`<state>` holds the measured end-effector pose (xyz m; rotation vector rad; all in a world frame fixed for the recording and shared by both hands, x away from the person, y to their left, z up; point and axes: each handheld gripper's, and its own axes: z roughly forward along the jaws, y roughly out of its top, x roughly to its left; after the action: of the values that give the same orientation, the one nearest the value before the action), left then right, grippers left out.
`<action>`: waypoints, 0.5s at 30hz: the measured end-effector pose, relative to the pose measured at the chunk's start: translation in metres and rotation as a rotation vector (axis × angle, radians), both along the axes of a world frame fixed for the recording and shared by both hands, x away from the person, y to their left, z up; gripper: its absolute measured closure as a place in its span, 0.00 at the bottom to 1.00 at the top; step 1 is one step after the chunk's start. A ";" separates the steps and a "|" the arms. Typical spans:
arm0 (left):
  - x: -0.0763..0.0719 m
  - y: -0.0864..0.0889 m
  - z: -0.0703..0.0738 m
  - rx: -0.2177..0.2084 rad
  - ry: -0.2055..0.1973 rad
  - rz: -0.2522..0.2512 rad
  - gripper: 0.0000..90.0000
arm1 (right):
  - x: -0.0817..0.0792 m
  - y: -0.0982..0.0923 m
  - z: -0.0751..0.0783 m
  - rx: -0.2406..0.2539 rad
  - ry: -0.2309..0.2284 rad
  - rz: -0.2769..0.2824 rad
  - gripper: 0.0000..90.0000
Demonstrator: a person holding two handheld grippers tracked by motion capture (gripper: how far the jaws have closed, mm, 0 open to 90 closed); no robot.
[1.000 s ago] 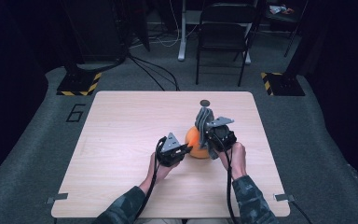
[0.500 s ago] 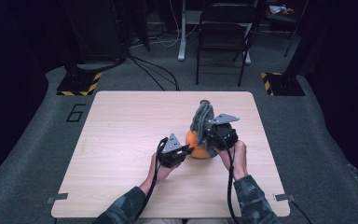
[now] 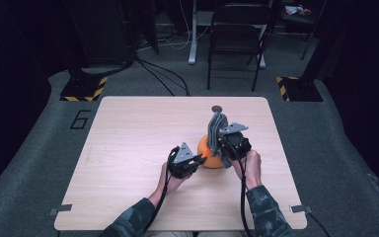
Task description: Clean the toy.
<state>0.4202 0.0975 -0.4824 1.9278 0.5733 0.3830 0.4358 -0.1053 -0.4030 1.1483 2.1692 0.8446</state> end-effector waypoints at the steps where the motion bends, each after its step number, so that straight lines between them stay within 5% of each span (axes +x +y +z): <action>1: 0.000 0.000 0.000 -0.001 0.001 0.001 0.92 | 0.000 -0.002 0.000 -0.009 -0.008 -0.022 0.87; 7: 0.001 0.000 0.000 -0.001 -0.001 -0.001 0.92 | 0.005 -0.022 0.001 0.019 -0.007 -0.082 0.87; 11: 0.002 0.002 -0.001 -0.015 0.007 0.007 0.92 | 0.000 -0.022 0.013 0.069 -0.027 -0.043 0.87; 15: 0.002 0.003 -0.001 -0.024 0.019 0.013 0.92 | -0.009 -0.005 0.023 0.102 -0.023 0.052 0.87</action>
<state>0.4222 0.1000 -0.4839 1.9074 0.5999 0.3651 0.4270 -0.1102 -0.3800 1.1292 2.1674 0.9966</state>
